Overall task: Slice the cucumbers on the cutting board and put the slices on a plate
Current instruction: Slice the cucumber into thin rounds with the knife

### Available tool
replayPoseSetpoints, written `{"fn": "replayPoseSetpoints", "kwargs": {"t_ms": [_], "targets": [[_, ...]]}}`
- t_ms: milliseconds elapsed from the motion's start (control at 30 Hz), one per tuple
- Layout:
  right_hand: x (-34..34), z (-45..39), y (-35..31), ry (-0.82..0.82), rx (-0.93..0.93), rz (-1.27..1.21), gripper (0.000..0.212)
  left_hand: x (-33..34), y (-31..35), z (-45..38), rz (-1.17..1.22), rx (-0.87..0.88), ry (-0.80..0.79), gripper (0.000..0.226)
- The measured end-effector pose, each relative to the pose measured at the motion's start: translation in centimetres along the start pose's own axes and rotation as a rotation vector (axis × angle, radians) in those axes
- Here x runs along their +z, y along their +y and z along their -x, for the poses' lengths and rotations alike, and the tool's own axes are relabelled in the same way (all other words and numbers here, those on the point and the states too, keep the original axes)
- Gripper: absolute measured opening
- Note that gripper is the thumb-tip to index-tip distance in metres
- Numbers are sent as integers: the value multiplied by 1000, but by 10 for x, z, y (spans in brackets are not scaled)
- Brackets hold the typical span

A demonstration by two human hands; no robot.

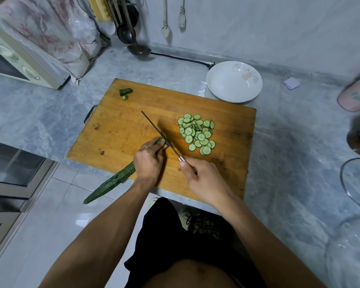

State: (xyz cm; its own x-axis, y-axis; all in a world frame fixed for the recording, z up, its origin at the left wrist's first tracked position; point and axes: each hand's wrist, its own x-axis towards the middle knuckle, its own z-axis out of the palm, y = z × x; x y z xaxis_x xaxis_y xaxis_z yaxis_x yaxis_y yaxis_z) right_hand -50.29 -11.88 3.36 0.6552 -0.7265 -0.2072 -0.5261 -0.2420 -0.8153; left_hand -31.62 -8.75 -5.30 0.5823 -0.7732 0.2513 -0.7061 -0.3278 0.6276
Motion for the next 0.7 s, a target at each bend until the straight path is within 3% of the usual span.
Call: {"fn": "replayPoseSetpoints", "kwargs": {"t_ms": [400, 700], "targets": [[2, 7, -9, -25, 14, -45, 22, 2, -5, 0, -17, -3, -29, 19], [-2, -5, -12, -52, 15, -47, 28, 6, -10, -1, -26, 24, -25, 17]]}}
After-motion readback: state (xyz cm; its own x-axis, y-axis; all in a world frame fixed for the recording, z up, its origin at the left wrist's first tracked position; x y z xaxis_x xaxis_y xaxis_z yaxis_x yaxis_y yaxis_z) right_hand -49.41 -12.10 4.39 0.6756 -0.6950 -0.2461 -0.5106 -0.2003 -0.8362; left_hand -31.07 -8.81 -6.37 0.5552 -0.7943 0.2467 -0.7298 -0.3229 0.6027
